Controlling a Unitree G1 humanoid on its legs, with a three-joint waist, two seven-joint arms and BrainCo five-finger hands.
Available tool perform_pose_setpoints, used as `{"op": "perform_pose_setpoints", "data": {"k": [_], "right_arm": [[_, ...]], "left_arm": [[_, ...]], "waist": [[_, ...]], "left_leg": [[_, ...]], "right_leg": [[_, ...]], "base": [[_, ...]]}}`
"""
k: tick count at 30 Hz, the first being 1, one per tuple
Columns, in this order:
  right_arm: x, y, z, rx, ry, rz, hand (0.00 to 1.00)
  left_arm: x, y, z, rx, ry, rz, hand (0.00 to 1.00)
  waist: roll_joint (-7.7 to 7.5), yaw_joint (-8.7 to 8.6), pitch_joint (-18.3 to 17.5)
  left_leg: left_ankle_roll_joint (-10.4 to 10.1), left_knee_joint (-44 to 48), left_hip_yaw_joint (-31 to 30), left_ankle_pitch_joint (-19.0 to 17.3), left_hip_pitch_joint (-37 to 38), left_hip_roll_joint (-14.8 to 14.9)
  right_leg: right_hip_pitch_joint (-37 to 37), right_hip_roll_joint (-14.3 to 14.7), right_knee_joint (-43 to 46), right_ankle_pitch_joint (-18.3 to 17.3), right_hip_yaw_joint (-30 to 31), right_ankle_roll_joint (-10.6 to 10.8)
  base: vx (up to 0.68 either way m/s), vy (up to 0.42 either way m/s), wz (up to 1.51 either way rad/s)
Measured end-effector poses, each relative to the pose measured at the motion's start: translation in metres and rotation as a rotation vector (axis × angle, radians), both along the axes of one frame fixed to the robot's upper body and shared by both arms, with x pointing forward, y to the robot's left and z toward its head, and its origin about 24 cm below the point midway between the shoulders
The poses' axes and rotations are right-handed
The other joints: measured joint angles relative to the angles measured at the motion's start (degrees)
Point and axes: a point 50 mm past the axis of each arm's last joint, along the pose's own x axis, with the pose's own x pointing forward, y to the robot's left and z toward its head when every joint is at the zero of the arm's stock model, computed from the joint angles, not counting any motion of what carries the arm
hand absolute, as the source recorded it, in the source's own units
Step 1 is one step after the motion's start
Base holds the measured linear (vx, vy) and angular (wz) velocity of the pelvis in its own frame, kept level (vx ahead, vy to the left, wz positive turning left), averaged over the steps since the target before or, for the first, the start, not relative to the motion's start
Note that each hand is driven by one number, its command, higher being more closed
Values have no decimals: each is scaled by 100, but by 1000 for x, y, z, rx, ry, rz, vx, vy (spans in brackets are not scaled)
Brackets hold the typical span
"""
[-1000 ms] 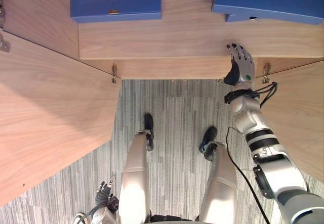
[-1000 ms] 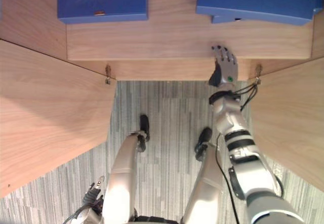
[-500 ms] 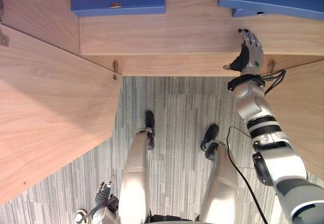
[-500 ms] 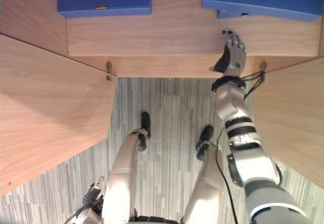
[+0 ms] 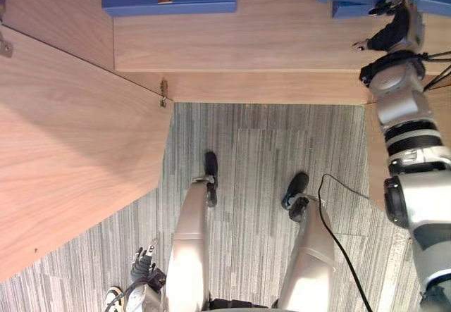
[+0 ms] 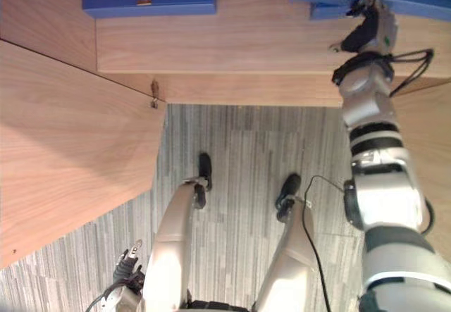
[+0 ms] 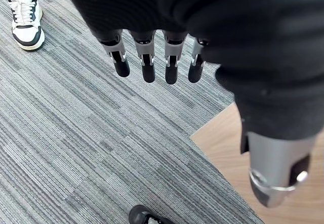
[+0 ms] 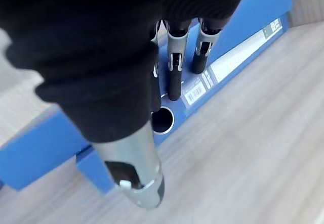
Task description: Walk over to the cabinet, pick up the folder, carry it to the office cabinet, place the folder inside the office cabinet, then close the office cabinet door
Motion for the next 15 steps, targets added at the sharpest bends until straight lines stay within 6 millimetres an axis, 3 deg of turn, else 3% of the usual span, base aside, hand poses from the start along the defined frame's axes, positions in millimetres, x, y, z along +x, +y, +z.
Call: {"op": "perform_pose_setpoints", "data": {"k": [7,15], "right_arm": [[-15,-18,43,-9,-107,-34,0],[-14,-26,35,14,-70,-57,0]], "left_arm": [[6,-2,4,-7,-35,9,0],[11,-6,5,-17,-49,-1,0]], "waist": [[97,-9,34],[146,-38,52]], "left_leg": [[8,224,-4,-43,-177,-17],[-9,374,-25,-42,-338,-3]], "right_leg": [[-198,-100,271,-104,62,111],[-368,-109,423,-124,95,135]], "base": [[-13,6,2],[0,0,0]]}}
